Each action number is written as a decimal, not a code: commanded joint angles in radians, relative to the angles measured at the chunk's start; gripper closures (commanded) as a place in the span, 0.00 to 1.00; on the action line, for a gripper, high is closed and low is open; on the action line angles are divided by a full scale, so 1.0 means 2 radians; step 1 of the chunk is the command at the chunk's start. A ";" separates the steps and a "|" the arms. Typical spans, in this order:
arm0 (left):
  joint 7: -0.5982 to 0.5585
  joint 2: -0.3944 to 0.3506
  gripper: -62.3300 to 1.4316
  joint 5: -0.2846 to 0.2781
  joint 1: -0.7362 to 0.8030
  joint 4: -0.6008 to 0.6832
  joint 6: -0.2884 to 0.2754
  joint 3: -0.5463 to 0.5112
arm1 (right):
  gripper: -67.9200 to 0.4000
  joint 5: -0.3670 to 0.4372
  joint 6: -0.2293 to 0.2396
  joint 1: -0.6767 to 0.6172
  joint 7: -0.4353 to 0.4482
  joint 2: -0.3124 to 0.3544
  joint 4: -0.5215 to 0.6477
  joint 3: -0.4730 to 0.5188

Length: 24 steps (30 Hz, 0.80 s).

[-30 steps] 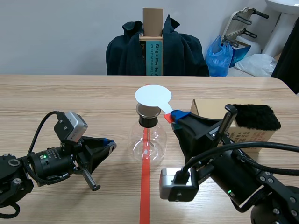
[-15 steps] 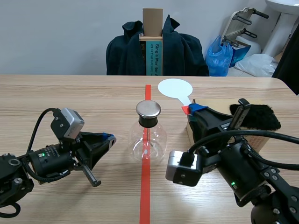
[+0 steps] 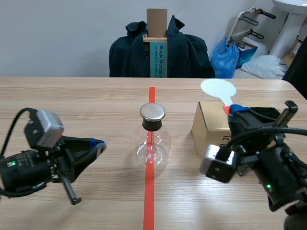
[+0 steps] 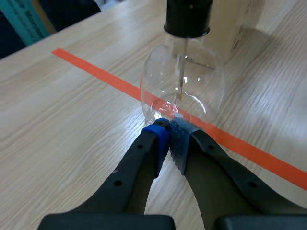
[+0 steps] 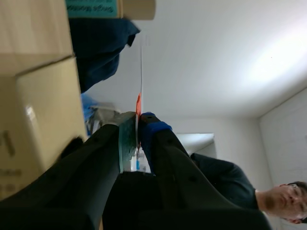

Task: Do the electroscope experiment.
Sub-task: 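Move the plate toward and away from the electroscope, then put the plate down on the right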

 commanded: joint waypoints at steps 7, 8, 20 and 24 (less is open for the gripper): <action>0.051 -0.092 0.93 -0.020 0.171 0.215 -0.001 -0.082 | 0.96 0.002 -0.010 -0.010 -0.009 -0.003 -0.036 0.008; 0.057 -0.098 0.93 -0.020 0.192 0.237 -0.001 -0.094 | 0.95 0.002 -0.010 -0.006 -0.008 -0.007 -0.047 0.008; 0.083 -0.108 0.69 -0.035 0.309 0.341 -0.001 -0.163 | 0.83 0.006 -0.010 0.021 -0.002 -0.031 -0.086 0.007; 0.080 -0.107 0.00 -0.035 0.309 0.341 -0.001 -0.163 | 0.53 0.012 -0.010 0.021 -0.002 -0.031 -0.086 0.007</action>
